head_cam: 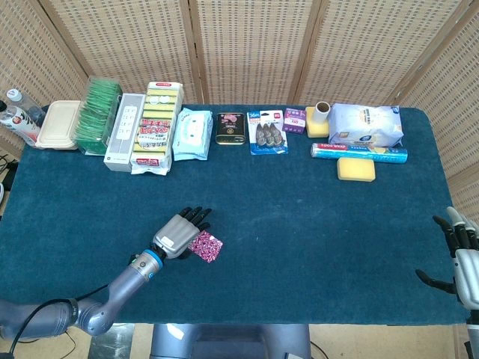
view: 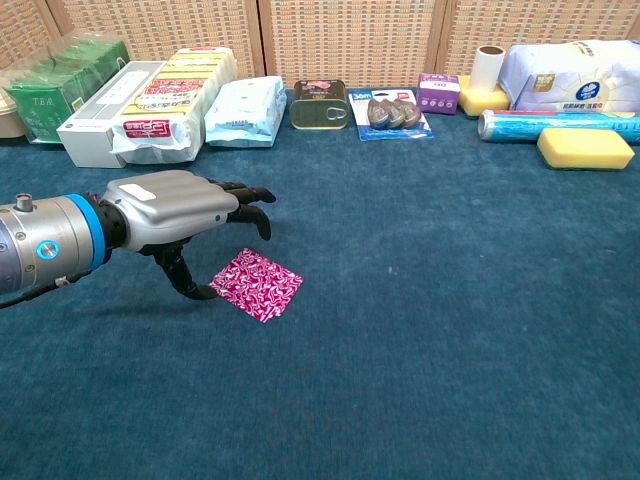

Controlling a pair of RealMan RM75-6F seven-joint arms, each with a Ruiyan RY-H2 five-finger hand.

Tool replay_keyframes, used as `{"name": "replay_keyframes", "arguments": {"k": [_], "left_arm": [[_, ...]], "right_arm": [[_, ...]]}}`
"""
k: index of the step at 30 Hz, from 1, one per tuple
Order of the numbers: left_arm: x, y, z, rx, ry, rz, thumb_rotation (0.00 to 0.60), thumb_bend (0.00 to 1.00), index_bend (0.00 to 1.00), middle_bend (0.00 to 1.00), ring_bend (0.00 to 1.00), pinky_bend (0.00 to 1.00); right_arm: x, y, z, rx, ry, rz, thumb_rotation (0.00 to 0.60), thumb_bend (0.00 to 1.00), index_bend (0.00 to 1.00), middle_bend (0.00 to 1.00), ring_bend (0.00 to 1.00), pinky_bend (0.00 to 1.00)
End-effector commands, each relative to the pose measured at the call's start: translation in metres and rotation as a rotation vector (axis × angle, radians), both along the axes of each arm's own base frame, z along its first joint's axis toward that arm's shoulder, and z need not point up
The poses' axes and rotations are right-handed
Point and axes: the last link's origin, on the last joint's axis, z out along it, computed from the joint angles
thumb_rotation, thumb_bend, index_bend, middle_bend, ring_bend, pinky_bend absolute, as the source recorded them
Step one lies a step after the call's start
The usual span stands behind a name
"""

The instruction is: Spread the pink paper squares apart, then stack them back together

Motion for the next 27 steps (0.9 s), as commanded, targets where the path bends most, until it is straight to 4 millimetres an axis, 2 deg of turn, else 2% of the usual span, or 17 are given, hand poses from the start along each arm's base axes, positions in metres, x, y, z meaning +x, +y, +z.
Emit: {"name": "replay_keyframes", "arguments": {"k": [1, 27], "left_arm": [[0.002, -0.001, -0.001, -0.015, 0.009, 0.016, 0.6, 0.21, 0.19, 0.0, 0.03, 0.11], [0.01, -0.001, -0.013, 0.042, 0.083, 0.031, 0.6, 0.21, 0.18, 0.0, 0.03, 0.11]], "right_arm": [[0.0, 0.0, 0.0, 0.0, 0.0, 0.0, 0.6, 0.01, 0.1, 0.0, 0.0, 0.0], [0.0, 0.0, 0.003, -0.012, -0.01, 0.001, 0.6, 0.01, 0.1, 0.0, 0.0, 0.0]]}}
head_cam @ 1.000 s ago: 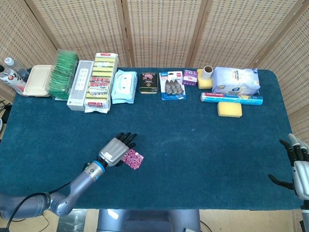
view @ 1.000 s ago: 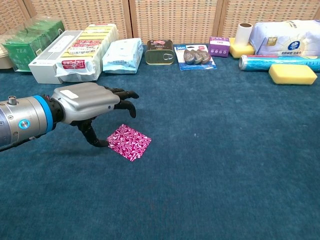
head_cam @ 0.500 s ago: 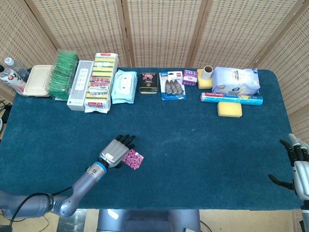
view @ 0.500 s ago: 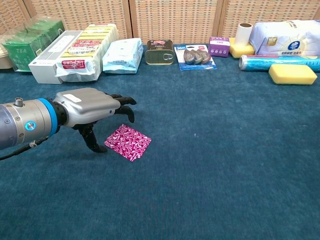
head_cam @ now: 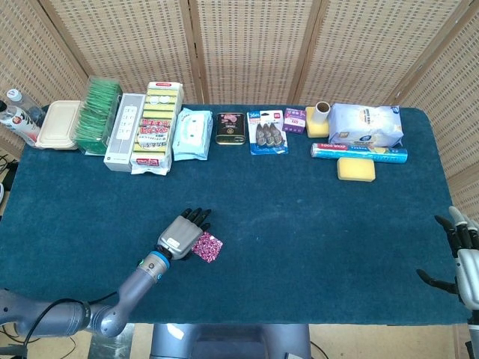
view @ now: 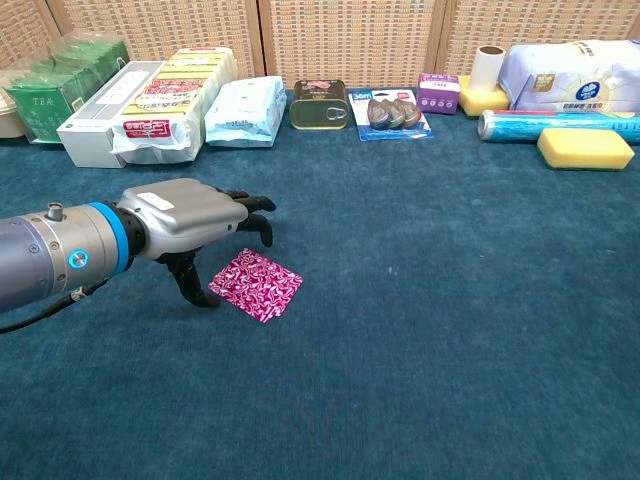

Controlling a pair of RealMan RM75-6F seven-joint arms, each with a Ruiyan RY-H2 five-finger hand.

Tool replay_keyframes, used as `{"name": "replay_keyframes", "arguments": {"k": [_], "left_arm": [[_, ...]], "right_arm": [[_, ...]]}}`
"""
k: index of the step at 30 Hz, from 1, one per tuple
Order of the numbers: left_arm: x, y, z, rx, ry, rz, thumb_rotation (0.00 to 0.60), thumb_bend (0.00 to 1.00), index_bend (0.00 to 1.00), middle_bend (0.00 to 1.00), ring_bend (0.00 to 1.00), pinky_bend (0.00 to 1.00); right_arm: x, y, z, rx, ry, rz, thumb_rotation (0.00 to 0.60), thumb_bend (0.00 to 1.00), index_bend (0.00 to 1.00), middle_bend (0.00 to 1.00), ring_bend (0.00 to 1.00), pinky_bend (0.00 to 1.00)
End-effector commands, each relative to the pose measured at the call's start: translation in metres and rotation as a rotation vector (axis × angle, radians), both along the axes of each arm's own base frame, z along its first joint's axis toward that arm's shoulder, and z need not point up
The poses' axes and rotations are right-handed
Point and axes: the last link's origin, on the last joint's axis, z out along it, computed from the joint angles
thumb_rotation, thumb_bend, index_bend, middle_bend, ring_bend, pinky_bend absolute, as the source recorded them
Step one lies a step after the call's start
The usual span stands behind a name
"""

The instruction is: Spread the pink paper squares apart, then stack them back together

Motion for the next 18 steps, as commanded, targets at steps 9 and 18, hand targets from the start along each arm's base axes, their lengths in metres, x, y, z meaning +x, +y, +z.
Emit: {"name": "replay_keyframes", "arguments": {"k": [9, 18], "left_arm": [[0.0003, -0.0021, -0.0038, 0.009, 0.011, -0.01, 0.6, 0.21, 0.18, 0.0, 0.03, 0.11], [0.0003, -0.0024, -0.0047, 0.012, 0.017, -0.005, 0.6, 0.21, 0.23, 0.0, 0.03, 0.11]], "right_arm": [[-0.0001, 0.0002, 0.0009, -0.003, -0.005, -0.001, 0.6, 0.01, 0.1, 0.0, 0.0, 0.0], [-0.0002, 0.0, 0.0021, -0.006, -0.011, 0.0, 0.6, 0.01, 0.1, 0.0, 0.0, 0.0]]}}
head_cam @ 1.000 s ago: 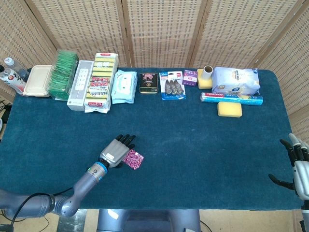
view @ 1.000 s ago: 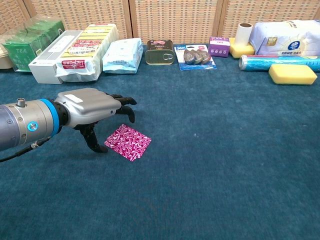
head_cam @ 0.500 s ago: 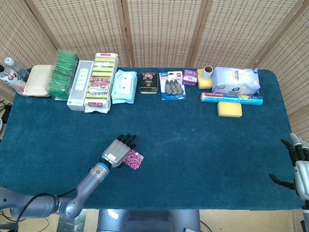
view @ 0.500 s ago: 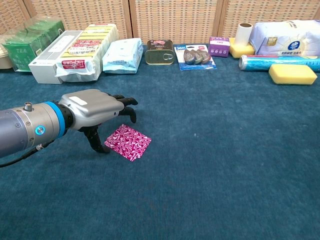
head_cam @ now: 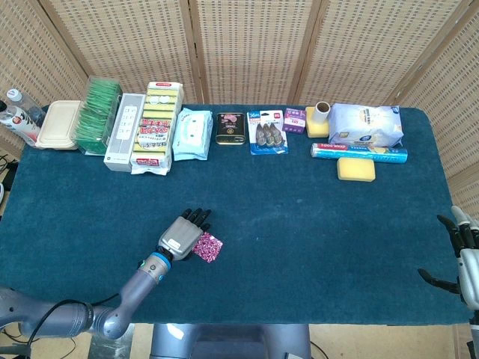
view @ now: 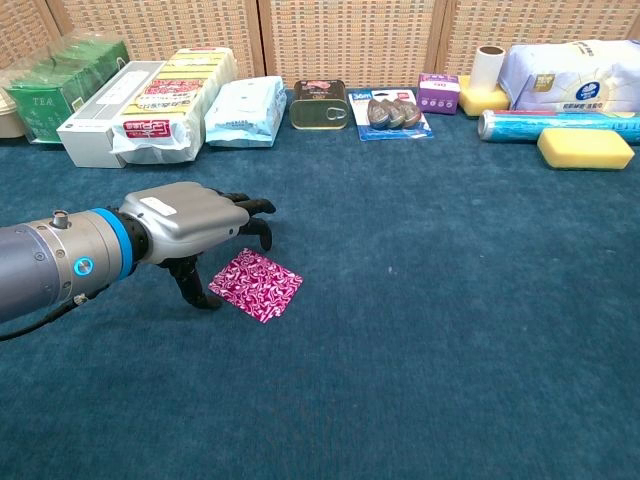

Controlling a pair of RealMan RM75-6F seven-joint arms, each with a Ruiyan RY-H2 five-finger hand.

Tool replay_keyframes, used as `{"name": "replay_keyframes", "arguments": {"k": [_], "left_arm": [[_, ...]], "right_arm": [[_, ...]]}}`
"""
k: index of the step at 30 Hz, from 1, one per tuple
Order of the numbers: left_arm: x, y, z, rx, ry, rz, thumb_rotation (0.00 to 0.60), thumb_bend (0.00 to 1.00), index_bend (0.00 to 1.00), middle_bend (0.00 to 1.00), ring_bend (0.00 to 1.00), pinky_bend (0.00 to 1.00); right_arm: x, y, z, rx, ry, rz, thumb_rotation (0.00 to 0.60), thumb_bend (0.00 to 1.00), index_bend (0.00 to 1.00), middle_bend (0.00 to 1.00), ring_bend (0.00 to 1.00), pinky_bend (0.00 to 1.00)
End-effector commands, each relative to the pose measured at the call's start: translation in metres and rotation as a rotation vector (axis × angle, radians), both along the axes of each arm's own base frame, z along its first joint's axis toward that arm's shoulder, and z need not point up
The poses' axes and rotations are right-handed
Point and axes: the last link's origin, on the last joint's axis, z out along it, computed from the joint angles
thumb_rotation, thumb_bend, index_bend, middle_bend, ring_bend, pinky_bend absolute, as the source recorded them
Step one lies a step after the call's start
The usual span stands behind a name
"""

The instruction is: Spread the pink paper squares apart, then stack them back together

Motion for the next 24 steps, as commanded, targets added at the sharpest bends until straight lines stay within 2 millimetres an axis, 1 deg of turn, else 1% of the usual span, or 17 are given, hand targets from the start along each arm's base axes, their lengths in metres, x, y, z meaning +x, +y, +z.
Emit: {"name": "replay_keyframes", "arguments": {"k": [1, 4, 9, 20, 24], "left_arm": [[0.0006, 0.0, -0.0006, 0.002, 0.002, -0.003, 0.6, 0.22, 0.24, 0.0, 0.03, 0.11], [0.0016, 0.0001, -0.002, 0.003, 0.001, -0.005, 0.6, 0.22, 0.27, 0.0, 0.03, 0.11], [0.002, 0.0001, -0.0029, 0.01, 0.006, -0.011, 0.6, 0.23, 0.29, 0.0, 0.03, 0.11], [0.0042, -0.001, -0.0014, 0.004, -0.003, -0.015, 0.6, 0.23, 0.29, 0.0, 0.03, 0.11], [0.0042, -0.0019, -0.0002, -0.004, -0.002, -0.014, 0.6, 0.2, 0.28, 0.0, 0.03, 0.11]], "right_arm": [[0.0007, -0.0003, -0.0004, 0.002, -0.001, 0.002, 0.6, 0.01, 0.1, 0.0, 0.0, 0.0], [0.001, -0.0004, -0.0007, 0.003, -0.001, 0.002, 0.6, 0.01, 0.1, 0.0, 0.0, 0.0], [0.0016, -0.0006, -0.001, 0.005, -0.006, 0.002, 0.6, 0.01, 0.1, 0.0, 0.0, 0.0], [0.0019, -0.0009, -0.001, 0.004, -0.007, 0.003, 0.6, 0.01, 0.1, 0.0, 0.0, 0.0], [0.0026, -0.0009, -0.0003, 0.001, -0.006, 0.004, 0.6, 0.01, 0.1, 0.0, 0.0, 0.0]]}}
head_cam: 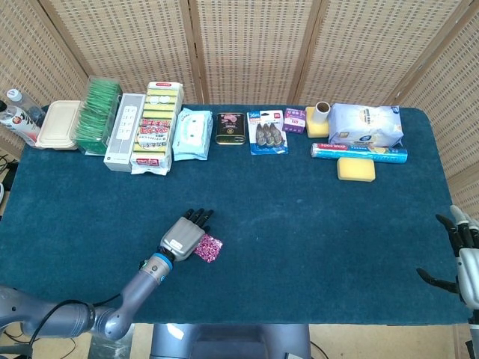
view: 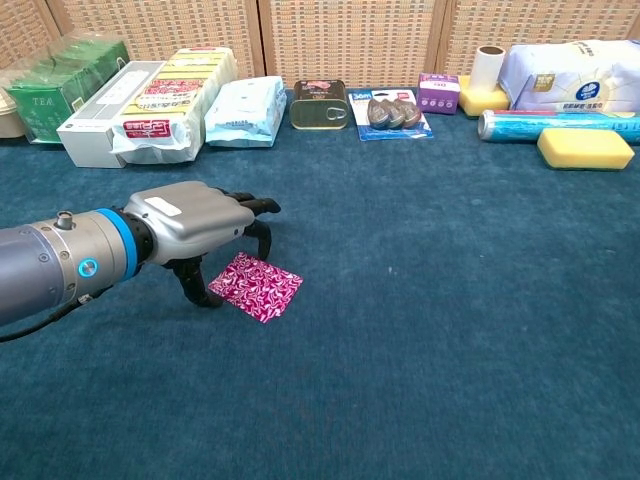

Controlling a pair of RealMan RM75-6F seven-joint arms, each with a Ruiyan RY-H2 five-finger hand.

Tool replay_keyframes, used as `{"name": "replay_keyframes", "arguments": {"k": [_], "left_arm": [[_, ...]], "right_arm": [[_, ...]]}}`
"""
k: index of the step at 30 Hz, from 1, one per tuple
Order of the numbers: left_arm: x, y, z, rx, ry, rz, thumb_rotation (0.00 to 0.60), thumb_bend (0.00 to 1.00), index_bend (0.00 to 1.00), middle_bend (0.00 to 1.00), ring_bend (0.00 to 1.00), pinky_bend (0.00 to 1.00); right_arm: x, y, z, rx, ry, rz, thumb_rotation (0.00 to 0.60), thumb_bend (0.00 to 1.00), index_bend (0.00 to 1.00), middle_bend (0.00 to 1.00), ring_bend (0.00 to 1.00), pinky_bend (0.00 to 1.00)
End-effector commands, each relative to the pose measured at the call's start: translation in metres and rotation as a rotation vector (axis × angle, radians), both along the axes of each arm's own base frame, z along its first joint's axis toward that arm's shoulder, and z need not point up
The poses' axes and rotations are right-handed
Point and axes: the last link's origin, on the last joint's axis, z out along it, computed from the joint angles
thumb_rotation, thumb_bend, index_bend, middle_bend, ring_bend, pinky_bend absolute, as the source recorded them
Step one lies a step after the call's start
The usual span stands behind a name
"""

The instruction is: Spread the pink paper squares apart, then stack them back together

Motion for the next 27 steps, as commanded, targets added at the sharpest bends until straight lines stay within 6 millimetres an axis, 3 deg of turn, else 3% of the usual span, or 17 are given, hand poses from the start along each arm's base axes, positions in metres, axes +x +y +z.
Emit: {"name": "replay_keyframes", "arguments": {"k": [1, 10, 17, 23, 27], "left_arm": [[0.0, 0.0, 0.002, -0.001, 0.002, 0.001, 0.6, 0.2, 0.27, 0.0, 0.03, 0.11], [0.006, -0.004, 0.025, 0.04, -0.037, 0.005, 0.6, 0.16, 0.11, 0.0, 0.03, 0.11], [0.005, -0.015, 0.079, 0.128, -0.12, 0.017, 0.6, 0.13, 0.0, 0.0, 0.03, 0.11], [-0.036, -0.041, 0.132, 0.244, -0.156, 0.079, 0.6, 0.11, 0.0, 0.0, 0.02, 0.11], [-0.063, -0.058, 0.152, 0.309, -0.197, 0.124, 0.6, 0.11, 0.0, 0.0, 0.0, 0.11]], "right_arm": [[0.0, 0.0, 0.0, 0.001, 0.0, -0.001, 0.6, 0.01, 0.1, 0.0, 0.0, 0.0], [0.001, 0.001, -0.002, 0.005, 0.002, 0.001, 0.6, 0.01, 0.1, 0.0, 0.0, 0.0], [0.001, 0.001, 0.0, -0.004, 0.006, 0.0, 0.6, 0.01, 0.1, 0.0, 0.0, 0.0], [0.001, 0.002, -0.002, -0.002, 0.019, 0.0, 0.6, 0.01, 0.1, 0.0, 0.0, 0.0], [0.001, 0.002, -0.004, 0.002, 0.027, 0.0, 0.6, 0.01, 0.1, 0.0, 0.0, 0.0]]}}
